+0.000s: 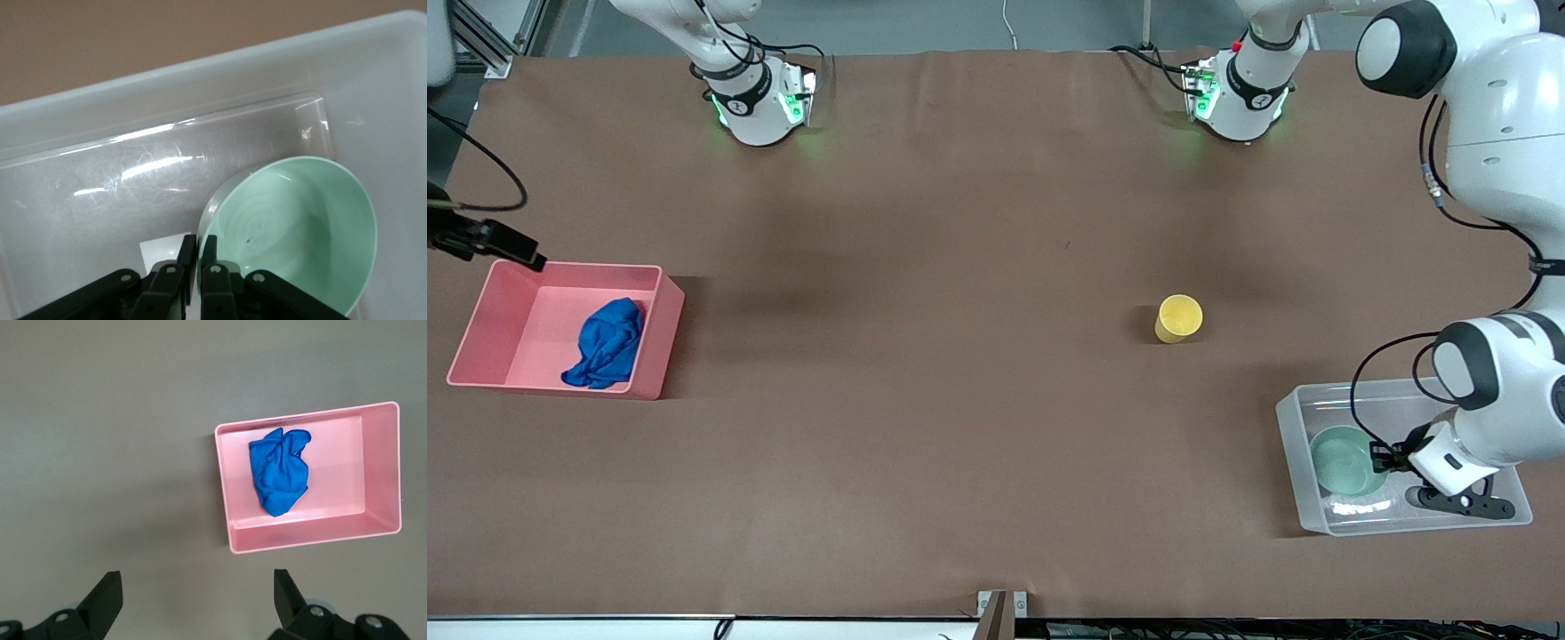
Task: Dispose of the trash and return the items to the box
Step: 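Drop the cloth into the bin while the left gripper carries the bowl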
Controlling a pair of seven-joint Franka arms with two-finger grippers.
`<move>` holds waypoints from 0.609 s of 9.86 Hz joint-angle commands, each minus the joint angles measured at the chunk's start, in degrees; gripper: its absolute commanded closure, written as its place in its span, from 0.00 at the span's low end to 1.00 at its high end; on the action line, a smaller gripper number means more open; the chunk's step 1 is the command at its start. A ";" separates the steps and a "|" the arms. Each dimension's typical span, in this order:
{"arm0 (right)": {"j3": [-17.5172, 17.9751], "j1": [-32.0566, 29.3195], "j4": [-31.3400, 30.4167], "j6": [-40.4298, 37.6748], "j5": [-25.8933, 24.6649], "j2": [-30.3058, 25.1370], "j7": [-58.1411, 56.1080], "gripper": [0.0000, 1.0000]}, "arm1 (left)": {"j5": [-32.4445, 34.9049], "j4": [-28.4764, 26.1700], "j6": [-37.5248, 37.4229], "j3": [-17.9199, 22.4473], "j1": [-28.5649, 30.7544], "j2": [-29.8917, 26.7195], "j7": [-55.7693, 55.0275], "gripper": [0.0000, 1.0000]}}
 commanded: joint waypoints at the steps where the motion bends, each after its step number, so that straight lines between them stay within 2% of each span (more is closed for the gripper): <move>1: 0.53 -1.51 11.51 -6.73 1.02 1.06 -0.16 0.00 | 0.55 -0.24 0.70 0.00 -0.05 0.76 -1.01 0.36; 2: 0.88 -1.07 11.99 -7.80 -1.16 1.24 -1.90 0.00 | 0.64 -0.24 0.61 0.00 0.04 0.06 -1.02 0.09; 3: 1.49 -0.98 9.90 -9.29 -1.36 0.98 -3.31 0.00 | 0.64 -0.59 0.00 -0.08 -0.31 -1.95 -0.93 0.04; 5: 1.50 -0.54 10.15 -9.56 -1.27 0.89 -3.32 0.00 | 0.99 -5.22 -1.14 -0.43 -0.66 -9.93 -1.02 0.03; 6: 1.50 -0.54 9.89 -9.65 -1.27 0.89 -3.32 0.00 | 0.99 -9.25 -1.84 -1.13 -1.18 -15.45 -1.80 0.03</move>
